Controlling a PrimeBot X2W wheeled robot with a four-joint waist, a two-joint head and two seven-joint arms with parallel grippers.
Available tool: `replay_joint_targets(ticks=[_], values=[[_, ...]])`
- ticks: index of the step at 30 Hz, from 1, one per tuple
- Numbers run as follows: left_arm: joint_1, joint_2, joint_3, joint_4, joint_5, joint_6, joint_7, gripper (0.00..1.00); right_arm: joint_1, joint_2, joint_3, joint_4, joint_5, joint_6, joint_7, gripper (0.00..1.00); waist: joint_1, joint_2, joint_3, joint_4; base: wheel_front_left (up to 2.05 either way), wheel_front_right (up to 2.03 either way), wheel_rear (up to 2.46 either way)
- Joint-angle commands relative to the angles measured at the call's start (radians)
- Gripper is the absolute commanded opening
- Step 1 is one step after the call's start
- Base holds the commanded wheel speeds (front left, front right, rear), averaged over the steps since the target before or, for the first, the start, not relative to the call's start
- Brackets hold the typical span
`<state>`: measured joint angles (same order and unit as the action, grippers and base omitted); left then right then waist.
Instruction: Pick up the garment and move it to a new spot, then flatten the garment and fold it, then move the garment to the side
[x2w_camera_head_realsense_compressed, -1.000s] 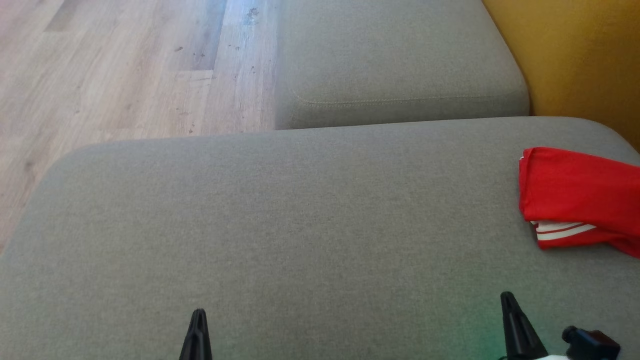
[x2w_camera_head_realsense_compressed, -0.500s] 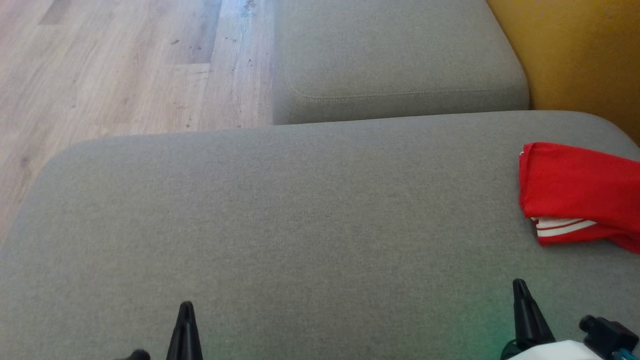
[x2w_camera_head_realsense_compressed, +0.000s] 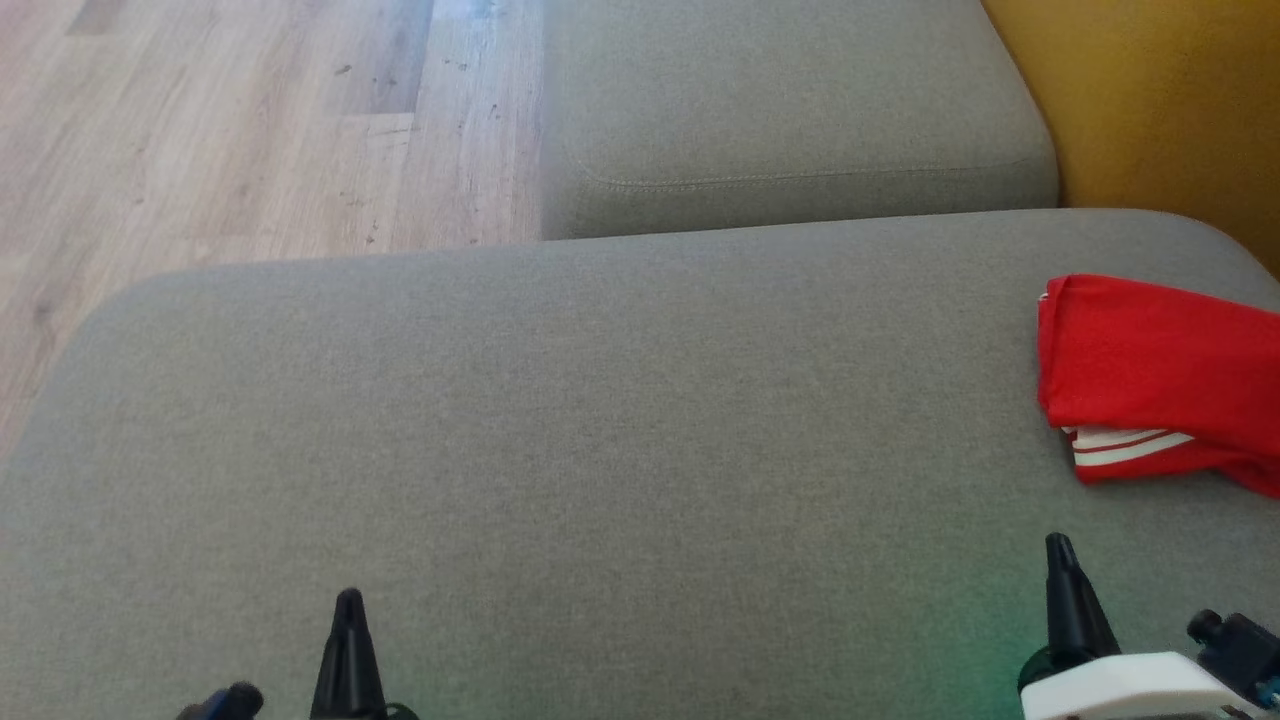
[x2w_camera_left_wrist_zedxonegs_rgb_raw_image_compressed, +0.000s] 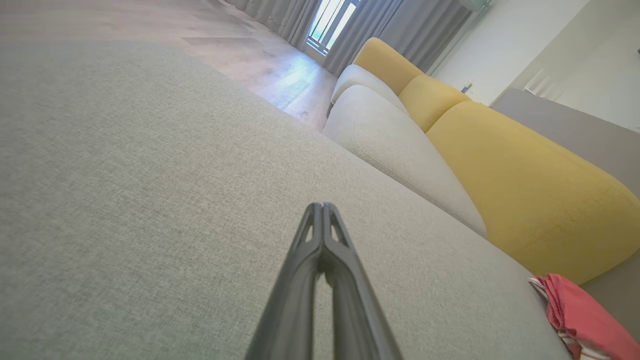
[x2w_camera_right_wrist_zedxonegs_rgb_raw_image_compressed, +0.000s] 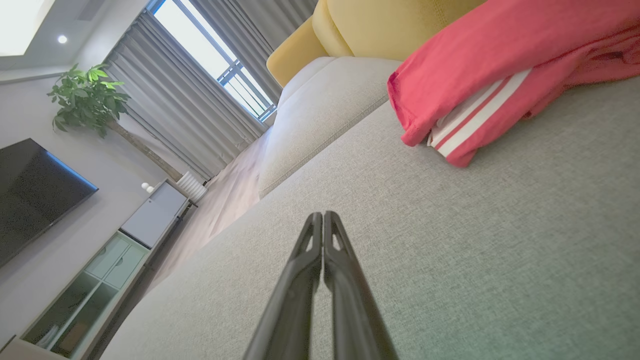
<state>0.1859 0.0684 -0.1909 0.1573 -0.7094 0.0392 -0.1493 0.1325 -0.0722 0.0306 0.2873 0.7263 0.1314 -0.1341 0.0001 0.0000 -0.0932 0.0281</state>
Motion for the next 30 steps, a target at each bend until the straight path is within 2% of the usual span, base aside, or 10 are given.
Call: replay_joint_targets(ticks=[1,30], values=[[-0.055,0.011,0.027,-0.026,-0.024,-0.007,0.003,0.0,-0.051,0.0,0.0,-0.035,0.025,0.0,0.007,0.0,-0.0001,0.0,0.001,0.0,0.0,0.0,0.0],[-0.143,0.015,0.11,0.015,-0.369,-0.068,0.083,0.0,-0.121,0.004,-0.049,-0.038,0.35,0.0,0.093,0.0,-0.0001,0.0,0.037,-0.011,0.0,0.0,0.0]])
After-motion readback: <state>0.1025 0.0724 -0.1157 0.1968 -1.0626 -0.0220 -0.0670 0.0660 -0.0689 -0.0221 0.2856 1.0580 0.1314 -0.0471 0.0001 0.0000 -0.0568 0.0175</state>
